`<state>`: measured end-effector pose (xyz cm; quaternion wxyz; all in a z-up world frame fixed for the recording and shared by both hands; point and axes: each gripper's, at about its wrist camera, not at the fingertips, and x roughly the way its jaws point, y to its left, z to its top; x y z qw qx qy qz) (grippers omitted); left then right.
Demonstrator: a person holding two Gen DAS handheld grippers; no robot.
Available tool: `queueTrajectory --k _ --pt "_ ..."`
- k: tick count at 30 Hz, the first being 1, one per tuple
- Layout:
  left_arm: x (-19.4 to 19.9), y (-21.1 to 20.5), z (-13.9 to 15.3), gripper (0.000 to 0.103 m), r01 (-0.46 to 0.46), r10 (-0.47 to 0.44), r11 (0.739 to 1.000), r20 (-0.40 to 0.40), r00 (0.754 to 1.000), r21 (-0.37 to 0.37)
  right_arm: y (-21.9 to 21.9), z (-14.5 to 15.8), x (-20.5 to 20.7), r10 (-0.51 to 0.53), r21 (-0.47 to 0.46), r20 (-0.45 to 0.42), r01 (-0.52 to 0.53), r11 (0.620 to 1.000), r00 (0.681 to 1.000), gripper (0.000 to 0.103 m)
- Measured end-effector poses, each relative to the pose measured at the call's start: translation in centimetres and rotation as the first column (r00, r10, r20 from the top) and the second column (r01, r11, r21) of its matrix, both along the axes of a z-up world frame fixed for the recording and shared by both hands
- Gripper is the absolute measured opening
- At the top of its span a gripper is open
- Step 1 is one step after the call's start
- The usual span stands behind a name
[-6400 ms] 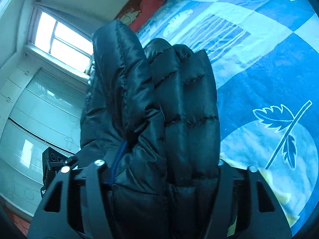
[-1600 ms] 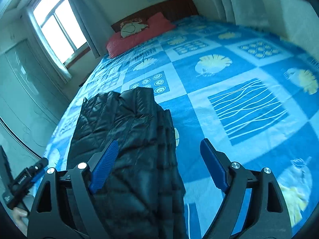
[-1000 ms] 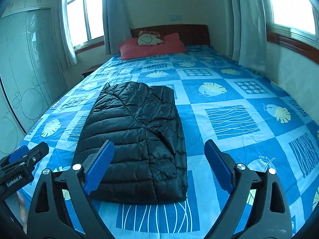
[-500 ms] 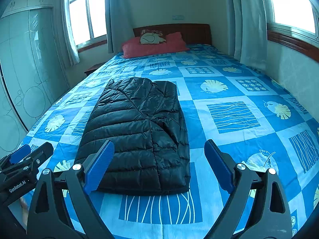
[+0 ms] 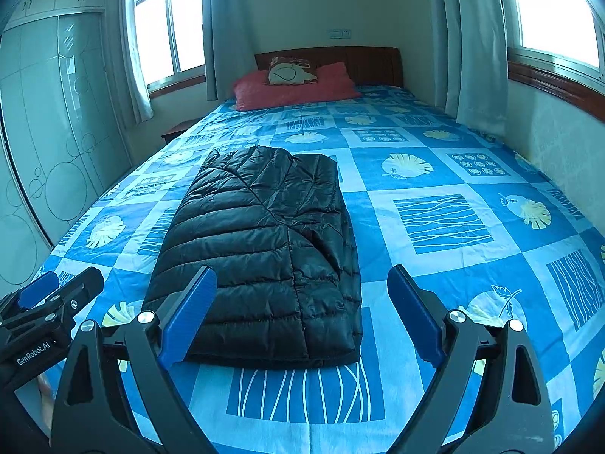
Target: Fold large clothes
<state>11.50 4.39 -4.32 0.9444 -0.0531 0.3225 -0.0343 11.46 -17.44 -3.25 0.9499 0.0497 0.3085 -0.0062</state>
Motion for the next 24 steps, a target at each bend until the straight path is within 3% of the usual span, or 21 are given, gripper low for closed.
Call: queueTrajectory --k 24 --pt "-0.08 0.0 0.29 0.095 -0.016 0.016 1.0 0.007 1.0 -0.016 0.06 0.14 -0.28 0.001 0.002 0.003 -0.001 1.0 1.0 0.092"
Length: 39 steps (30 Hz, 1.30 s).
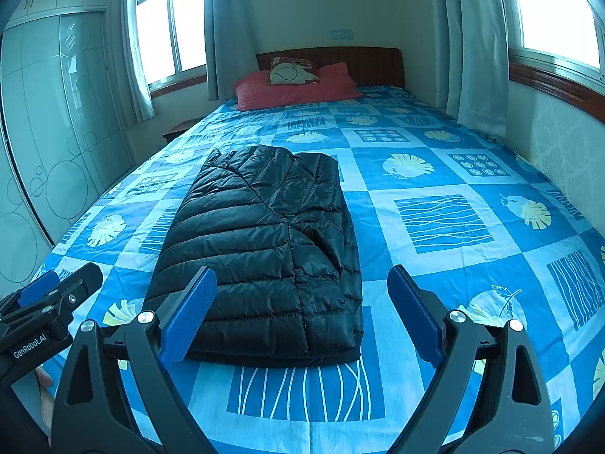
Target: Fold large clothes
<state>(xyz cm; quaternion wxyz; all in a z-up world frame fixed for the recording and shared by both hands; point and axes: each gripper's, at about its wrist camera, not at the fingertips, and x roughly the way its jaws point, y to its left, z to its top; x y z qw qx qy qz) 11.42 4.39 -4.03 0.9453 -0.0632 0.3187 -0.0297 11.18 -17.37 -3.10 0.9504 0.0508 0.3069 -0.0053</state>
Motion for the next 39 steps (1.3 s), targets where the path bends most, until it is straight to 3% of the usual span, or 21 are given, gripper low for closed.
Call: queueTrajectory --k 39 --pt "0.1 -1.2 -0.2 0.095 0.046 -0.047 0.998 0.02 0.999 0.047 -0.5 -0.9 0.1 0.006 -0.011 -0.015 -0.006 1.0 1.0 0.092"
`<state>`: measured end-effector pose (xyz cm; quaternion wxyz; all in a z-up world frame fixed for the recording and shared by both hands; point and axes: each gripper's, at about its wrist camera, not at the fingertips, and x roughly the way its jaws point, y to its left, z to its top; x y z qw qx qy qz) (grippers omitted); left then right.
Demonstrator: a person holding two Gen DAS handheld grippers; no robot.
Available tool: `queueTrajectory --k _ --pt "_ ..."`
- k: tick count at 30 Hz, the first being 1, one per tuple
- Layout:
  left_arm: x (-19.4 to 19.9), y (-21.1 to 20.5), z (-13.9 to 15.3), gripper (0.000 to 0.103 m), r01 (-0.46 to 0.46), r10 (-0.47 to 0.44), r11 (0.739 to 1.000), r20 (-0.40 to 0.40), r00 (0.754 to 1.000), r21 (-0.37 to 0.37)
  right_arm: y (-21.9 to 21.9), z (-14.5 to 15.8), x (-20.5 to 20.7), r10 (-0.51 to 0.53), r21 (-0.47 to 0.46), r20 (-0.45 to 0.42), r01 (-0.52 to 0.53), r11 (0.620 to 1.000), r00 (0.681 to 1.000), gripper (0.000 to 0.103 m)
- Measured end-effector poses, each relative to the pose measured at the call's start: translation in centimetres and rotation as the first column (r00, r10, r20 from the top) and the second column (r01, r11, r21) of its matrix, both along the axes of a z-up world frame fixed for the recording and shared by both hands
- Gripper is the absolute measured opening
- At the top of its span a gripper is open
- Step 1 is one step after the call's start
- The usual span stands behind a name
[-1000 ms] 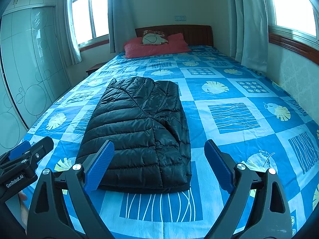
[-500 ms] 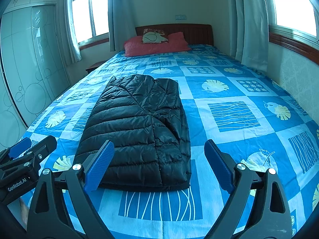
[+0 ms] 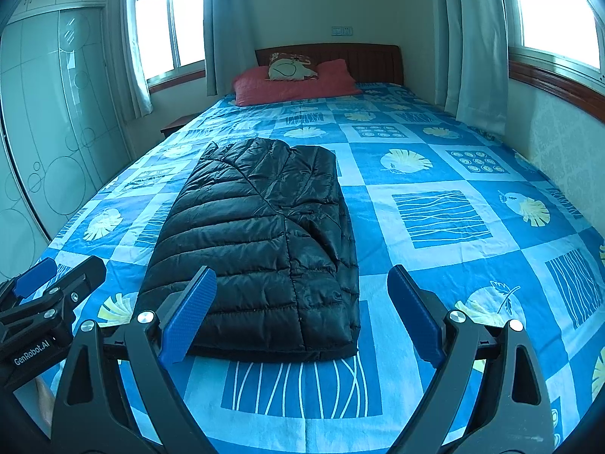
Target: Fold large clothes
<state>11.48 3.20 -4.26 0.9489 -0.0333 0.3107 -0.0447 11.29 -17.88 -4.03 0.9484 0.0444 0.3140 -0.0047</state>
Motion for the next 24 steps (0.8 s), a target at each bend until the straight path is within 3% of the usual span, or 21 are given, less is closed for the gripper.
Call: queueTrajectory --k 9,13,19,22,24 --pt "0.2 -0.1 -0.4 0.095 -0.004 0.004 1.0 -0.012 1.0 0.007 -0.4 -0.3 0.0 0.0 -0.003 -0.005 0.0 1.0 1.0 0.092" --pt "0.0 0.1 -0.8 0.095 -0.072 0.072 0.997 -0.02 0.997 0.027 -0.3 -0.4 0.1 0.002 -0.003 -0.007 -0.002 1.0 1.0 0.092" --pt "0.8 0.5 -1.8 0.095 -0.054 0.055 0.998 -0.032 0.998 0.035 -1.0 -0.7 0.0 0.002 -0.011 -0.007 -0.002 1.0 1.0 0.092" --pt "2.3 1.7 -3.5 0.096 -0.057 0.062 0.997 -0.116 0.991 0.043 -2.4 -1.1 0.0 -0.019 -0.013 -0.008 0.019 1.0 1.0 0.092" --pt "3.5 3.9 -5.2 0.095 -0.123 0.125 0.992 -0.179 0.976 0.024 -3.8 -1.7 0.3 -0.047 -0.028 -0.023 0.046 0.999 0.999 0.092"
